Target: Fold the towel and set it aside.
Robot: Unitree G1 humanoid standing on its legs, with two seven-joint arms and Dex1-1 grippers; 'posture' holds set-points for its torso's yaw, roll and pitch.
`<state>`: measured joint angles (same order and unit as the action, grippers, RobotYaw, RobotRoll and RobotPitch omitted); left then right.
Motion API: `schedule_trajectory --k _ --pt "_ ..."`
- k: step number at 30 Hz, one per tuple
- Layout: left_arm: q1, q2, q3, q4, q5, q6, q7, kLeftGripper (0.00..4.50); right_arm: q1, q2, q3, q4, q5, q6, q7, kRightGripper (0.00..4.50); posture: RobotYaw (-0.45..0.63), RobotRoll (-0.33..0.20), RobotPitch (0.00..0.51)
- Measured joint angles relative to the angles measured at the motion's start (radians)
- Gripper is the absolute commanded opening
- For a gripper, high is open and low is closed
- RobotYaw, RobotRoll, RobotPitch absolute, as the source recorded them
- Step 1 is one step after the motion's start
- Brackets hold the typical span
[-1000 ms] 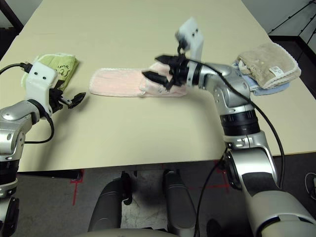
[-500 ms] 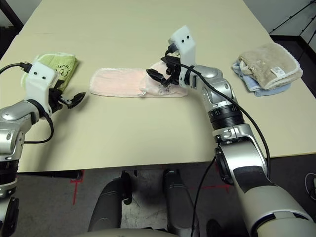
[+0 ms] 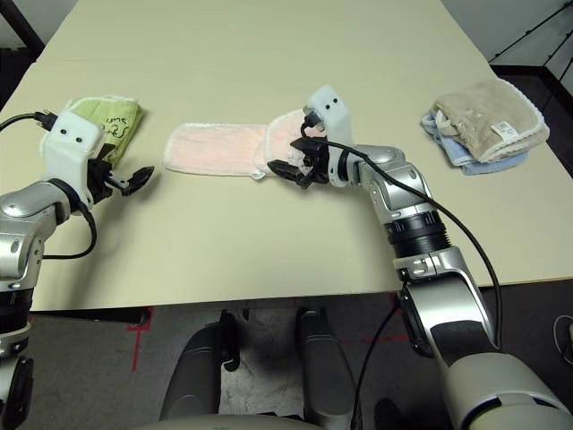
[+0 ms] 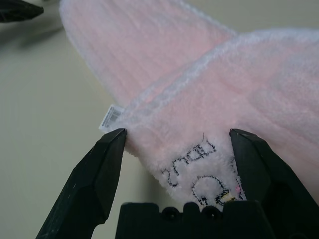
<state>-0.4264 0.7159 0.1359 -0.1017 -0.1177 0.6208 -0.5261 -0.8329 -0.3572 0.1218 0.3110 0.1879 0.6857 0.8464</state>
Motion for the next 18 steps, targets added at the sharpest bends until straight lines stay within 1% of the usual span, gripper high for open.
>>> schedule_trajectory --k 3,5,11,14,18 --pt "0.000 0.000 0.000 0.000 0.000 0.000 0.000 4.50 -0.003 0.002 0.000 0.001 0.002 -0.001 0.000 4.47 -0.09 0.000 0.236" --pt "0.001 0.000 0.001 0.000 0.000 -0.001 0.000 4.50 -0.024 0.013 -0.020 0.008 0.023 -0.004 0.001 4.47 -0.09 0.000 0.235" --pt "0.000 0.000 0.000 0.003 0.000 -0.007 0.000 4.50 -0.177 0.021 -0.104 0.068 0.077 -0.065 -0.007 4.47 -0.10 0.000 0.228" --pt "-0.001 0.000 0.000 0.007 0.001 -0.013 -0.001 4.50 -0.203 0.028 -0.115 0.135 0.070 -0.115 -0.040 4.47 -0.10 0.000 0.226" --pt "-0.003 0.000 -0.001 0.019 0.001 -0.021 -0.001 4.50 -0.208 0.043 -0.110 0.267 0.022 -0.183 -0.107 4.47 -0.09 0.000 0.223"
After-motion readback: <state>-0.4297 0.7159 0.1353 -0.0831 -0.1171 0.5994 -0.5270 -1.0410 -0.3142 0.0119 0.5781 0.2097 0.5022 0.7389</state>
